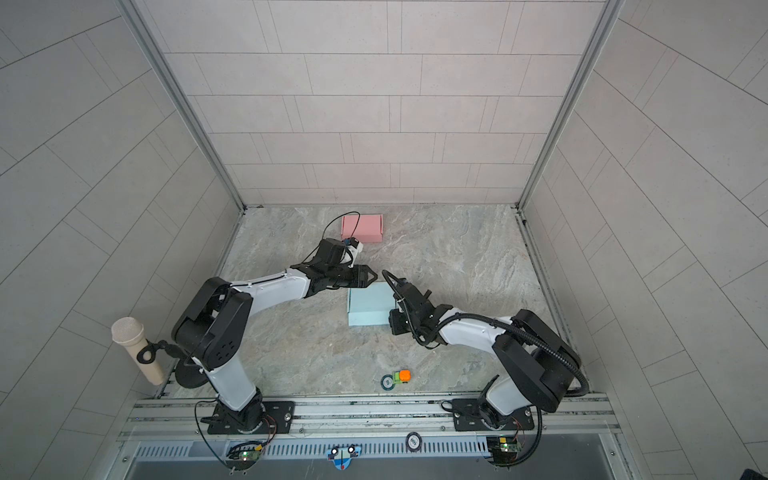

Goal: Fold the paper box

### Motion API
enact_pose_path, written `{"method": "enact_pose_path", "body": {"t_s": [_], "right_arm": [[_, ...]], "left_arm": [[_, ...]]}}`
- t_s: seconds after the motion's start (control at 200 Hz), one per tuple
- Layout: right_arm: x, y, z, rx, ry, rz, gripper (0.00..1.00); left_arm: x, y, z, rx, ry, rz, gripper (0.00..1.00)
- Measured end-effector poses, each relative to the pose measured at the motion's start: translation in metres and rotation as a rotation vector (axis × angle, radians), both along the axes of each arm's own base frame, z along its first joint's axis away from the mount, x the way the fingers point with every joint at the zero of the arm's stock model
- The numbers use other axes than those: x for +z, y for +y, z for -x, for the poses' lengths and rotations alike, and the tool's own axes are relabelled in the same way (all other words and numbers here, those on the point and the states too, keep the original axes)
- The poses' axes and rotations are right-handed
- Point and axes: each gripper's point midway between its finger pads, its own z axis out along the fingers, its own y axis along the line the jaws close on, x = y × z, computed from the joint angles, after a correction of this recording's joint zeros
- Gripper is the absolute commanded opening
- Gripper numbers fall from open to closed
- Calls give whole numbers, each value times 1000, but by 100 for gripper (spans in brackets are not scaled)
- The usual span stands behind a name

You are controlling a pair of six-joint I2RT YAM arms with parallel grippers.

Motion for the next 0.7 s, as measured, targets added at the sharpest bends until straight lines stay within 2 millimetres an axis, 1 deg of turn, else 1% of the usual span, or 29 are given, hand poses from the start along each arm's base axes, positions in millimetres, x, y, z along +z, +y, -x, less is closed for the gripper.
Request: {"method": "enact_pose_path", "body": {"t_s": [0.23,0.456,0.591,0.701], "right_arm": [[0,4,-4,3,-5,-1,32],[-2,8,-10,5,-12,-3,31],[-2,7,-11,2,-14,1,31],[-2,6,-11,1,-14,2,28]], "left_arm": [[-1,-1,0,-5,-5,8,57],[-15,-1,1,-5,17,-5,57],[-15,-3,-2,-7,4,5,57],[-15,-5,-4,-10,-6,14,57]]}}
